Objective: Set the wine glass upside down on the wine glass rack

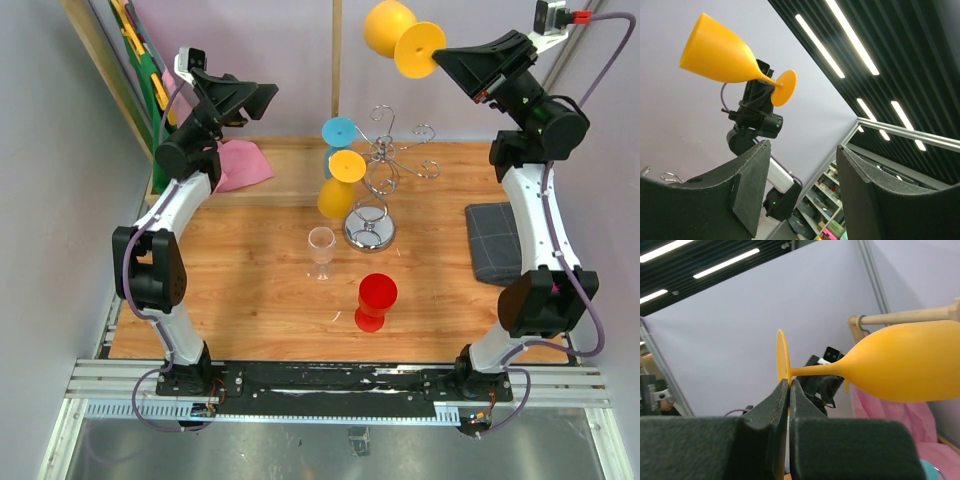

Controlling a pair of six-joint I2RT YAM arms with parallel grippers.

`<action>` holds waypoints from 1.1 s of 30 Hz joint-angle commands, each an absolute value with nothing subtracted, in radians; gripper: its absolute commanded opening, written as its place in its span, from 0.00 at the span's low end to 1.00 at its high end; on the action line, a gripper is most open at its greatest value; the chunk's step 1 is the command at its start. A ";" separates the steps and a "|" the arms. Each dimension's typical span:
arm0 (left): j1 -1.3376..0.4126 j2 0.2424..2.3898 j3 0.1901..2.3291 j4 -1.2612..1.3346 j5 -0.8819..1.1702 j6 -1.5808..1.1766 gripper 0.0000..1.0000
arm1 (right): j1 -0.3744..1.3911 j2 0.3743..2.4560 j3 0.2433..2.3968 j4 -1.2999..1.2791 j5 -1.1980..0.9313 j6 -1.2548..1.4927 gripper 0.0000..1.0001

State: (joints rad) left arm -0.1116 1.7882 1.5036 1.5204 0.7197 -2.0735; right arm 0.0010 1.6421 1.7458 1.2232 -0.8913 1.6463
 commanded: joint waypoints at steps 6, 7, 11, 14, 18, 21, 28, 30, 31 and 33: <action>-0.101 1.745 1.497 1.790 0.734 -2.256 0.59 | -0.024 1.579 1.708 0.705 -0.932 1.100 0.01; -0.101 1.744 1.495 1.790 0.735 -2.255 0.59 | -0.026 1.583 1.707 0.673 -0.923 1.073 0.01; -0.101 1.739 1.483 1.790 0.738 -2.253 0.59 | -0.029 1.606 1.703 0.582 -0.897 0.995 0.01; -0.101 1.736 1.480 1.790 0.740 -2.252 0.58 | -0.029 1.636 1.704 0.527 -0.869 0.934 0.01; -0.101 1.735 1.480 1.790 0.741 -2.250 0.58 | -0.029 1.689 1.730 0.495 -0.849 0.905 0.01; -0.101 1.734 1.475 1.790 0.741 -2.249 0.58 | -0.028 1.740 1.780 0.464 -0.839 0.913 0.01; -0.102 1.729 1.469 1.790 0.744 -2.247 0.58 | -0.019 1.826 1.857 0.393 -0.848 0.919 0.01; -0.101 1.731 1.470 1.789 0.744 -2.248 0.58 | -0.017 1.846 1.880 0.380 -0.858 0.922 0.01; -0.101 1.732 1.468 1.789 0.744 -2.248 0.58 | -0.016 1.856 1.888 0.373 -0.862 0.925 0.01; -0.101 1.733 1.467 1.790 0.744 -2.246 0.58 | -0.012 1.867 1.904 0.350 -0.871 0.929 0.01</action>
State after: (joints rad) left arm -0.1078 1.7622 1.4727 1.5208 0.7353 -2.0735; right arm -0.0013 1.8587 1.8378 0.3668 -0.8532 0.9405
